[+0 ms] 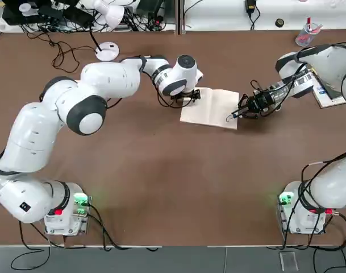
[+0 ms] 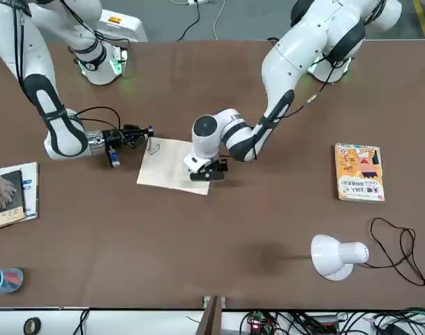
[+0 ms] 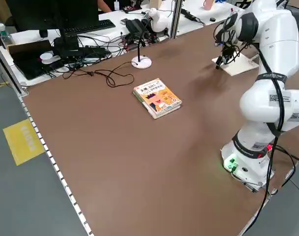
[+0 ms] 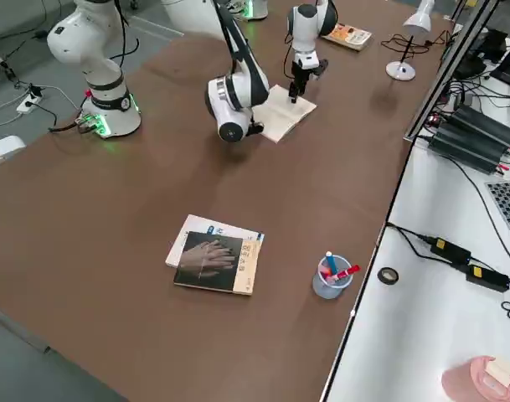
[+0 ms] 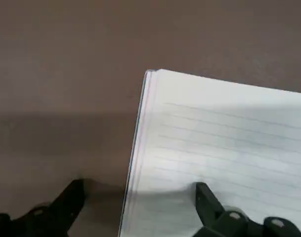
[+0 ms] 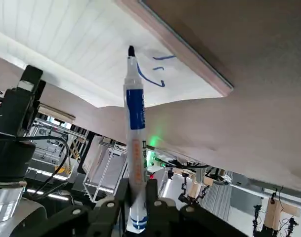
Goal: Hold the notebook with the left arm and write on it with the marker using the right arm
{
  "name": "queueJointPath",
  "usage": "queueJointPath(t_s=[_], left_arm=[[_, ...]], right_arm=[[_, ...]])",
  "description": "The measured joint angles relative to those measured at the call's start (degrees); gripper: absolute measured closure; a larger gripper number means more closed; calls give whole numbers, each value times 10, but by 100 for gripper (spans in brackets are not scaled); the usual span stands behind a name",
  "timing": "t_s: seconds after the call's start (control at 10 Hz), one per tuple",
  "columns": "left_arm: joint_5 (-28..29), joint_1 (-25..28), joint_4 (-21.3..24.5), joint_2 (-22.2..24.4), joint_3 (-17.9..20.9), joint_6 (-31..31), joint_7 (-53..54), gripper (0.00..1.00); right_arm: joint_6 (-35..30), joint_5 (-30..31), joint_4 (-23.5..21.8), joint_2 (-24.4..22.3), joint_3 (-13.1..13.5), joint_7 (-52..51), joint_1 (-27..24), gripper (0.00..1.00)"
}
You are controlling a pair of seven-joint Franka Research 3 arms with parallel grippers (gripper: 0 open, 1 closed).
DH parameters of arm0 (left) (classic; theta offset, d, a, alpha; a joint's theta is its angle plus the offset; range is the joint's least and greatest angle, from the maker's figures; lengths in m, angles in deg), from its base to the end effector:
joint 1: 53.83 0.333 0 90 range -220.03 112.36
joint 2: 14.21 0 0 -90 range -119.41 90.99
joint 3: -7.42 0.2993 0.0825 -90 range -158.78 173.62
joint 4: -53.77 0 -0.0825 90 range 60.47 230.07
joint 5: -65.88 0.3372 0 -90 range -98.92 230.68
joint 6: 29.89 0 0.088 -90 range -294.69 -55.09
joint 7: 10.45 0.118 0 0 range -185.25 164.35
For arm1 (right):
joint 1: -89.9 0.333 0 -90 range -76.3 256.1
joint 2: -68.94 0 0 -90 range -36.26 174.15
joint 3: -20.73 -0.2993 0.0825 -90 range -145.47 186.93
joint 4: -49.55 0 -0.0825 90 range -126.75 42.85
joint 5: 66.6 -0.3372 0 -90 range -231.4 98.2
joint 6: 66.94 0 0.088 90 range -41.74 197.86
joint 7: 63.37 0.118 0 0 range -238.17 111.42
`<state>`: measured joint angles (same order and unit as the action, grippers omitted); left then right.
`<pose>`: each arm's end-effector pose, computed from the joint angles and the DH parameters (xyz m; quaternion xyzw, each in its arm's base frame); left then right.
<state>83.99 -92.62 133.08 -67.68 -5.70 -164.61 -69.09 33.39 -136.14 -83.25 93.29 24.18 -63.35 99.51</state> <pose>0.4553 -0.5162 0.1724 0.9992 -0.0015 0.0386 0.0118 0.4024 0.1363 0.1781 -0.7473 0.3200 0.4102 0.4134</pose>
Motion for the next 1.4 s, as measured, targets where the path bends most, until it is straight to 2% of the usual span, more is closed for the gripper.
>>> queueJointPath(t_s=[1.4], left_arm=[[0, 0, 0, 0, 0, 0, 0, 0]], right_arm=[[-1, -8, 7, 3, -2, 0, 22, 83]])
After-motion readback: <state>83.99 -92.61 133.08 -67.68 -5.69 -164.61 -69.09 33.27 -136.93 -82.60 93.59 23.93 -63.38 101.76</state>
